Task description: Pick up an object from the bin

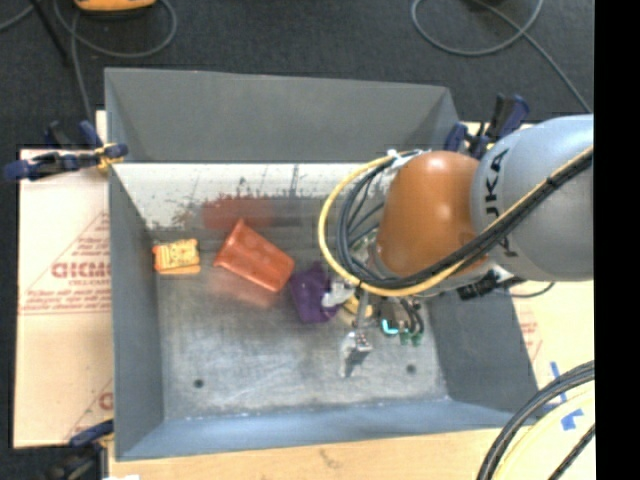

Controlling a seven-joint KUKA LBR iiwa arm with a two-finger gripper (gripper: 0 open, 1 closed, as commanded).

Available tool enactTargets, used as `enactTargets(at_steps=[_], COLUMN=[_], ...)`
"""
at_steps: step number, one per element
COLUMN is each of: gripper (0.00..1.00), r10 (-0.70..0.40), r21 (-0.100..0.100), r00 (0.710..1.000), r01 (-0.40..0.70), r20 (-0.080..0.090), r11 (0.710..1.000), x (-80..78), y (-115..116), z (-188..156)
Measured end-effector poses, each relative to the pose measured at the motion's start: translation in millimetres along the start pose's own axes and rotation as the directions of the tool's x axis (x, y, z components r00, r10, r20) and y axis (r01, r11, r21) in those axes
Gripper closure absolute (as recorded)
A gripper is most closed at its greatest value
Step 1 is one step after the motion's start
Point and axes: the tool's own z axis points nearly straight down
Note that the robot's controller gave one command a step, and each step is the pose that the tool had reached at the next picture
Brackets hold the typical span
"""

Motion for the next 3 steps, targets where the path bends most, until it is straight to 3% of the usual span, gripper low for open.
enactTargets(at_steps=[1, 2, 3], gripper=[0.00, 1.00, 1.00], r10=[0.000, 0.161, 0.161], r21=[0.000, -0.006, -0.006], r00=[1.000, 0.986, 0.986], r01=[0.000, -0.160, -0.160], r20=[0.008, 0.042, 0.042], r11=[1.000, 0.987, 0.987], x=[-1.9, -62.9, -62.9], y=[0, 4, 4], z=[-4, 60, 60])
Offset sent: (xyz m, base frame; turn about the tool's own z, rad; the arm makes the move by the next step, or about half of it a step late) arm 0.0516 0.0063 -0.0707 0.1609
